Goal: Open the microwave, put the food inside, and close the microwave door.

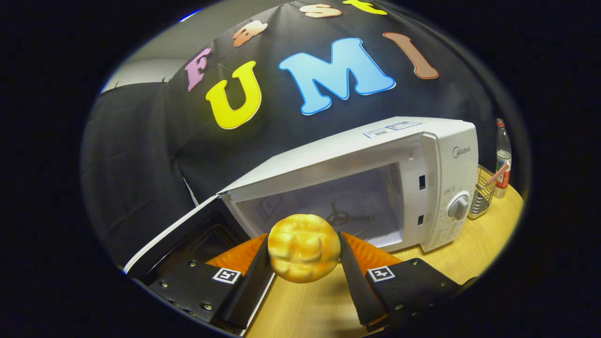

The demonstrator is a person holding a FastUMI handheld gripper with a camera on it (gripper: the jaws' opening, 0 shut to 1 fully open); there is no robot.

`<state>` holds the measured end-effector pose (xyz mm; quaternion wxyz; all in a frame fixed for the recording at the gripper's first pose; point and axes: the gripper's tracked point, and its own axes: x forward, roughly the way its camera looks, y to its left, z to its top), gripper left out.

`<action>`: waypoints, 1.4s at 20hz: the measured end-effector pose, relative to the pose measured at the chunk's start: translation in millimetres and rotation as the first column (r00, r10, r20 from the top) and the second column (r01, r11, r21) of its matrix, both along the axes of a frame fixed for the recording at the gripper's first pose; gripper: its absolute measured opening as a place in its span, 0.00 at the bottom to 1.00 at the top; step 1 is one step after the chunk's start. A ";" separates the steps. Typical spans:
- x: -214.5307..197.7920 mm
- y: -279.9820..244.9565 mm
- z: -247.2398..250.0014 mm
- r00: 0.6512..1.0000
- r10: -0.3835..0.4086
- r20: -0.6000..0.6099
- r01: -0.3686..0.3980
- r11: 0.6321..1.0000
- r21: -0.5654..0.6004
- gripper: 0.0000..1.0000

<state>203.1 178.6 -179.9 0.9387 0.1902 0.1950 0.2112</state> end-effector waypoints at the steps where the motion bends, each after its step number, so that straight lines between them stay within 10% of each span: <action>1: 7.4 2.4 -6.5 1.000 -0.008 -0.010 0.008 1.000 0.005 0.83; 18: 98.2 17.8 -70.7 0.995 -0.098 -0.022 0.098 0.995 -0.015 0.89; 28: 69.9 11.6 -31.3 0.996 -0.077 0.048 0.079 0.996 -0.038 0.98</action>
